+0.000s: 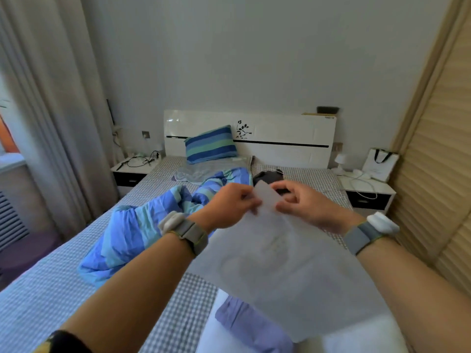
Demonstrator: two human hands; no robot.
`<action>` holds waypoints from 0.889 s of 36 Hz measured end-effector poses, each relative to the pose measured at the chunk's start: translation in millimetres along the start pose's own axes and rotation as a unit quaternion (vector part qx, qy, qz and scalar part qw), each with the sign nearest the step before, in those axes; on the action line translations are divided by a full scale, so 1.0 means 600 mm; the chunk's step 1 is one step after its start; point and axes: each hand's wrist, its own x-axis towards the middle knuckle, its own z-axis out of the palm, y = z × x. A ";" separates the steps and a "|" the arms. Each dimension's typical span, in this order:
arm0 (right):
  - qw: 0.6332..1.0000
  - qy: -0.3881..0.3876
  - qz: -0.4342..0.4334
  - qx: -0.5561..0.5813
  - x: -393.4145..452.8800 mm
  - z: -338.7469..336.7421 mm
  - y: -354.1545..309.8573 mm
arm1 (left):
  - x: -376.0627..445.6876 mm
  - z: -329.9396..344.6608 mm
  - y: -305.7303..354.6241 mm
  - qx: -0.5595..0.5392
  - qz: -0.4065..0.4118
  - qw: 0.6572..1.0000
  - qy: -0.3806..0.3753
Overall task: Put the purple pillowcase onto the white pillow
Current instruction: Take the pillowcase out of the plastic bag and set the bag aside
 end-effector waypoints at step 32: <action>0.957 0.263 0.023 0.121 0.051 0.162 0.072 | -0.217 -0.148 -0.343 0.010 -0.345 0.861 0.375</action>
